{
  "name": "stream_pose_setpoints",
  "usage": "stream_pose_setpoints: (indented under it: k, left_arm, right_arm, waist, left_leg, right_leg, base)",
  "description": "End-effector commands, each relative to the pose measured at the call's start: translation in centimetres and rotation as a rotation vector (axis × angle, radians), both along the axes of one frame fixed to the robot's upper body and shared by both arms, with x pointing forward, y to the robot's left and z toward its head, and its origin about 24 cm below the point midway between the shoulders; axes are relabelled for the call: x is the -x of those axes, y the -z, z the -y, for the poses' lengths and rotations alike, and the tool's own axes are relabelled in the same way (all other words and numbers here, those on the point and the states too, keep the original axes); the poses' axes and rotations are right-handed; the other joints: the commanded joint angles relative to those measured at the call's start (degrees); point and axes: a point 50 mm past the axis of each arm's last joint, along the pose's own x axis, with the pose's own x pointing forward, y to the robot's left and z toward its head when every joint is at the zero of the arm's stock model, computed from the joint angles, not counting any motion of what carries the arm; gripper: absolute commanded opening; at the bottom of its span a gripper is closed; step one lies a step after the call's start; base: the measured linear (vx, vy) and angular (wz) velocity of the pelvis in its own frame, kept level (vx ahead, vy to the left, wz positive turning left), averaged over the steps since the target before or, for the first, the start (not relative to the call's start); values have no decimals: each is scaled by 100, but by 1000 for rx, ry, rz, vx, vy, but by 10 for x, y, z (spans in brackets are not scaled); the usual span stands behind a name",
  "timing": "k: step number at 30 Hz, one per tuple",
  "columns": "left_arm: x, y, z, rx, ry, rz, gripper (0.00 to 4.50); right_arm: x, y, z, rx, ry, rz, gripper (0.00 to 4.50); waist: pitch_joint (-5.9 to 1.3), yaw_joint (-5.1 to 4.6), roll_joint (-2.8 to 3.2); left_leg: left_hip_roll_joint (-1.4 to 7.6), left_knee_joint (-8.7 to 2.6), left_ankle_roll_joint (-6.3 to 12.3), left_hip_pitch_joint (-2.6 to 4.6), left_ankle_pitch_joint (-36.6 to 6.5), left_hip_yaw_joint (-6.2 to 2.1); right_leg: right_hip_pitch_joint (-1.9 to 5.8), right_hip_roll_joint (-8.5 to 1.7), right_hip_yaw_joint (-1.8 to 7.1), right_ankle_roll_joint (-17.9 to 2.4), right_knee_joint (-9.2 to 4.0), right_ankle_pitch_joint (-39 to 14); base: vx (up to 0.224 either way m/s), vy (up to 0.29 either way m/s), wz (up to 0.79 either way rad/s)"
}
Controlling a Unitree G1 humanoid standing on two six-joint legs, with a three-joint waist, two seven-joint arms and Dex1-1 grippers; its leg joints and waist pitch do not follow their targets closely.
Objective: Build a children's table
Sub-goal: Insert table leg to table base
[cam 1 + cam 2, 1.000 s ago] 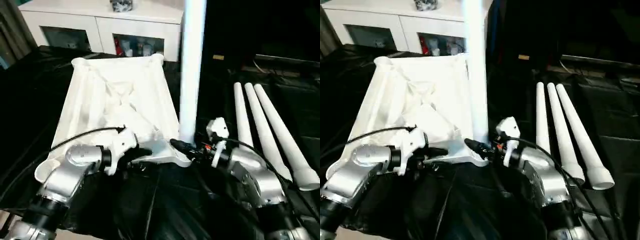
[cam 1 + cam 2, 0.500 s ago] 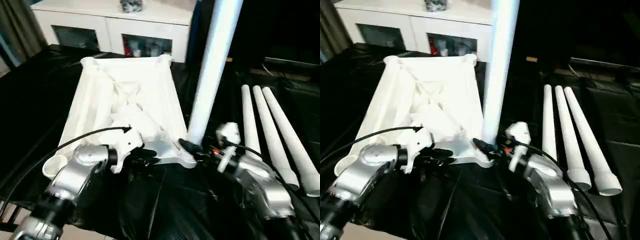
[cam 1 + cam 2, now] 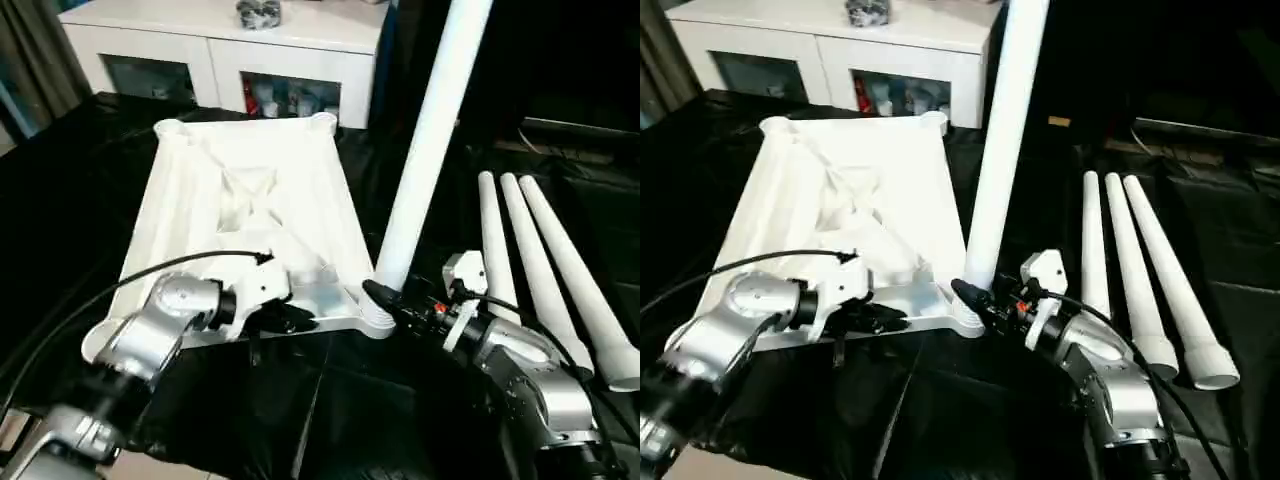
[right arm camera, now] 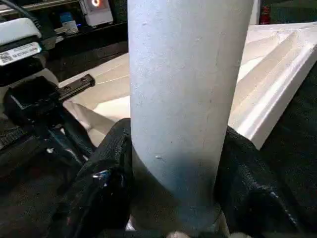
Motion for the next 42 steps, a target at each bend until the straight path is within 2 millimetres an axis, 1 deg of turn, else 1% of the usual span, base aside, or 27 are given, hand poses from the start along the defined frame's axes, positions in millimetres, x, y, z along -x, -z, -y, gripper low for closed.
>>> stream_pose_setpoints:
  k: [1,2,6,7,8,10,11,12,14,16,17,19,20,21,22,23,25,26,27,29,30,31,32,34,35,36,42]
  left_arm:
    - [1,9,-8,-100,-4,-6,0]
    - [-1,9,-7,-90,-20,-10,44]
    - [-2,9,-7,-64,-52,-23,61]
    - [-3,9,-6,-60,-61,-10,73]
    - [-4,10,-6,-58,-64,-6,85]
    - [-5,10,-6,-47,-67,-9,85]
    - [-6,9,-7,-24,-77,-23,68]
    - [-6,9,-7,-24,-77,-23,59]
    - [-7,7,-7,-8,-79,-30,40]
    - [-7,6,-8,3,-74,-47,40]
    - [-6,5,-8,5,-71,-53,26]
    - [-6,5,-8,2,-67,-64,12]
    - [-5,6,-10,-8,-64,-76,8]
    - [-5,7,-10,-11,-63,-79,8]
    - [-4,7,-10,-12,-62,-80,3]
    - [-3,8,-10,-8,-59,-89,0]
    - [-3,8,-10,-6,-59,-93,0]
    - [-2,8,-9,-1,-57,-95,0]
    - [-1,9,-9,2,-55,-95,0]
    - [0,9,-8,8,-51,-100,0]
    - [0,9,-8,10,-52,-102,0]
    - [-1,9,-7,11,-63,-99,0]
    - [-1,9,-7,13,-68,-98,0]
    - [-1,8,-8,16,-76,-94,0]
    - [-2,8,-8,17,-86,-90,0]
    - [-3,8,-8,17,-91,-87,0]
    - [-7,6,-7,28,-124,-68,0]
  right_arm:
    - [11,21,-3,38,-38,-111,195]
    - [11,21,-4,40,-41,-112,195]
    - [11,20,-4,44,-49,-113,195]
    - [10,20,-4,45,-50,-114,195]
    - [10,20,-4,45,-50,-114,195]
    - [10,20,-5,45,-52,-115,195]
    - [9,19,-6,43,-55,-115,195]
    - [9,19,-6,43,-55,-115,195]
    - [8,19,-7,43,-59,-115,195]
    - [8,19,-7,43,-61,-115,195]
    - [7,19,-7,43,-62,-115,195]
    - [7,18,-7,44,-62,-112,195]
    - [5,18,-8,45,-60,-108,195]
    - [4,17,-8,46,-58,-104,195]
    - [4,17,-8,46,-57,-102,195]
    - [2,16,-8,46,-50,-95,195]
    - [0,15,-8,48,-43,-89,195]
    - [-4,14,-9,52,-21,-78,195]
    - [-8,14,-9,61,-6,-73,195]
    - [-10,15,-9,76,2,-70,195]
    - [-11,16,-9,83,6,-71,195]
    - [-12,17,-9,82,6,-73,195]
    - [-12,18,-10,79,6,-74,195]
    - [-13,19,-11,64,5,-78,195]
    - [-13,19,-12,46,4,-85,195]
    - [-13,19,-13,38,2,-88,195]
    - [-8,25,-8,-17,12,-122,195]
  waist:
    - [-273,1,27]
    - [-273,-2,18]
    - [-268,-15,12]
    - [-278,-10,13]
    - [-270,-12,8]
    - [-265,-8,7]
    - [-267,-4,-20]
    - [-262,-4,-3]
    - [-257,-7,-5]
    - [-266,-19,-4]
    - [-269,-22,-4]
    - [-272,-27,18]
    - [-276,-38,20]
    - [-274,-40,30]
    - [-272,-45,20]
    - [-269,-52,25]
    - [-266,-57,27]
    - [-265,-72,29]
    - [-265,-75,4]
    - [-269,-93,16]
    - [-272,-88,-11]
    - [-273,-90,-19]
    - [-275,-94,-7]
    - [-273,-101,-8]
    - [-268,-101,-10]
    - [-270,-98,-23]
    - [-256,-86,-25]
  left_leg:
    - [294,-454,105,-4,-930,-97]
    - [293,-451,103,-8,-925,-95]
    - [285,-450,99,-9,-947,-91]
    - [291,-450,100,-5,-933,-95]
    - [283,-446,113,-13,-932,-94]
    - [285,-449,122,-3,-975,-92]
    - [285,-449,129,-8,-991,-92]
    - [286,-453,122,-6,-1013,-93]
    - [289,-466,112,-6,-1062,-101]
    - [287,-463,101,-16,-1037,-104]
    - [287,-463,105,-16,-1016,-105]
    - [291,-462,116,-13,-984,-108]
    - [288,-455,118,-10,-976,-98]
    - [285,-456,121,-15,-985,-102]
    - [281,-458,123,-18,-999,-101]
    - [281,-458,117,-16,-1040,-99]
    - [279,-461,104,-13,-1079,-102]
    - [277,-464,86,-23,-1091,-107]
    - [281,-465,83,-18,-1085,-105]
    - [283,-462,66,-12,-1088,-104]
    - [280,-457,86,-14,-1059,-99]
    - [284,-458,98,-24,-1019,-103]
    - [284,-458,122,-30,-955,-105]
    - [282,-454,154,-30,-954,-100]
    - [282,-455,162,-31,-970,-99]
    - [281,-453,173,-30,-967,-100]
    - [289,-465,168,-18,-1067,-99]
  right_leg:
    - [238,-473,287,-1189,-436,-1106]
    - [241,-472,285,-1203,-434,-1064]
    - [239,-463,282,-1197,-436,-1109]
    - [244,-477,285,-1205,-439,-1103]
    - [243,-475,284,-1206,-446,-1130]
    - [232,-470,284,-1184,-455,-1227]
    - [237,-480,287,-1155,-461,-1333]
    - [227,-484,286,-1138,-471,-1438]
    - [221,-481,287,-1089,-484,-1582]
    - [226,-485,289,-1067,-476,-1550]
    - [227,-482,287,-1073,-472,-1517]
    - [223,-484,287,-1113,-462,-1406]
    - [220,-474,285,-1172,-454,-1271]
    - [225,-475,283,-1188,-453,-1262]
    - [228,-471,281,-1189,-457,-1283]
    - [227,-477,283,-1186,-468,-1369]
    - [228,-480,281,-1168,-479,-1485]
    - [227,-487,282,-1163,-483,-1562]
    - [222,-484,281,-1147,-490,-1587]
    - [212,-479,283,-1163,-481,-1588]
    - [221,-479,284,-1162,-481,-1536]
    - [227,-480,284,-1171,-464,-1480]
    - [230,-483,280,-1185,-453,-1388]
    - [229,-484,280,-1212,-454,-1342]
    - [228,-485,280,-1211,-460,-1379]
    - [231,-489,282,-1203,-459,-1418]
    - [208,-493,288,-1113,-496,-1732]
  base:
    - [0,0,0]
    - [0,0,0]
    - [0,0,0]
    - [0,0,0]
    - [0,0,0]
    - [0,0,0]
    - [0,0,0]
    - [0,0,0]
    - [0,0,0]
    - [0,0,0]
    - [0,0,0]
    - [0,0,0]
    - [0,0,0]
    - [0,0,0]
    - [0,0,0]
    - [0,0,0]
    - [0,0,0]
    - [0,0,0]
    - [0,0,0]
    - [0,0,0]
    - [0,0,0]
    - [0,0,0]
    - [0,0,0]
    - [0,0,0]
    - [0,0,0]
    - [0,0,0]
    - [0,0,0]
